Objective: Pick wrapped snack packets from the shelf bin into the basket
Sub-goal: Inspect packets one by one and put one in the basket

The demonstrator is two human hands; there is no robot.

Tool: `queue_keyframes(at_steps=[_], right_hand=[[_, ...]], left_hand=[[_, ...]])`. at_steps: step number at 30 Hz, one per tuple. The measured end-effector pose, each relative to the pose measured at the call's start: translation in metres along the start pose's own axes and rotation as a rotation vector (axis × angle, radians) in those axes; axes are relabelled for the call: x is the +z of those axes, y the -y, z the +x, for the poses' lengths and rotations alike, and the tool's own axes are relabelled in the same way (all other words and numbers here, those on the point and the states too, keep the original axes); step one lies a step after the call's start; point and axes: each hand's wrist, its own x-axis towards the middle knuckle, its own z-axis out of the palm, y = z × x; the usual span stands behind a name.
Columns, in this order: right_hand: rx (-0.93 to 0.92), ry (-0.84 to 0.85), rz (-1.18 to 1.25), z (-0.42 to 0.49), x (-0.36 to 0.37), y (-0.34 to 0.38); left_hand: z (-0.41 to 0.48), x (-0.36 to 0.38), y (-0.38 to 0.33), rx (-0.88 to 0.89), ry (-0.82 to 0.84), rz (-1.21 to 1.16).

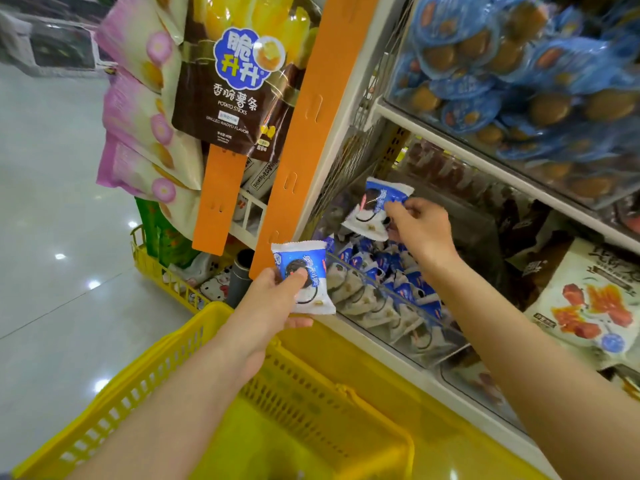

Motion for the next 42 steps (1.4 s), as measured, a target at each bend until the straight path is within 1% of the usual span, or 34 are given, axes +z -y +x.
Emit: queue_keyframes(at_steps=[2,4,6,8,10,11,14,15,16,19,20,22,24,26,28,31,35,37,39,42], right_hand=[[0.081,0.168,0.104,-0.027,-0.009,0.006],[0.130,0.364,0.139,-0.055,-0.013,0.005],[0.141,0.483,0.137,-0.080,-0.012,0.002],[0.182,0.549,0.204,-0.099,-0.009,-0.002],[0.176,0.586,0.251,-0.110,-0.008,-0.005],[0.148,0.582,0.232,-0.112,-0.009,-0.005],[0.039,0.452,0.057,-0.109,-0.011,-0.008],[0.033,0.416,0.027,-0.106,-0.012,-0.009],[0.063,0.414,0.039,-0.103,-0.013,-0.010],[0.242,0.561,0.152,-0.096,-0.016,-0.009],[0.273,0.602,0.160,-0.093,-0.016,-0.009],[0.263,0.629,0.145,-0.089,-0.018,-0.009],[0.210,0.606,0.127,-0.083,-0.019,-0.008],[0.164,0.556,0.136,-0.072,-0.020,-0.006],[0.157,0.445,0.146,-0.056,-0.020,-0.003],[0.196,0.222,0.171,-0.024,-0.016,-0.001],[0.195,0.042,0.127,0.023,0.005,-0.009],[0.187,0.008,0.057,0.040,0.020,-0.014],[0.154,0.022,-0.044,0.053,0.032,-0.019],[0.125,0.133,-0.244,0.062,0.044,-0.024]], left_hand=[[-0.005,0.001,-0.003,-0.079,-0.005,-0.125],[-0.009,0.001,-0.001,-0.123,0.034,-0.198],[-0.012,0.002,0.004,-0.133,0.134,-0.168],[-0.019,0.004,0.010,-0.116,0.234,-0.125],[-0.023,0.005,0.015,-0.092,0.273,-0.067],[-0.024,0.005,0.017,-0.078,0.285,-0.023],[-0.025,0.002,0.019,-0.043,0.313,0.087],[-0.025,0.002,0.018,-0.043,0.323,0.098],[-0.025,0.002,0.016,-0.044,0.343,0.105],[-0.023,0.002,0.012,-0.025,0.389,0.103],[-0.022,0.002,0.010,-0.020,0.390,0.087],[-0.020,0.002,0.008,-0.010,0.395,0.053],[-0.018,0.004,0.006,0.025,0.391,0.046],[-0.015,0.003,0.007,0.053,0.339,0.014],[-0.008,-0.001,0.007,0.050,0.233,-0.050],[0.000,-0.008,0.002,0.021,0.093,-0.066],[0.005,-0.005,-0.010,-0.111,0.071,-0.168],[0.007,-0.003,-0.014,-0.152,0.070,-0.198],[0.009,-0.002,-0.016,-0.161,0.066,-0.218],[0.012,-0.002,-0.018,-0.164,0.058,-0.243]])
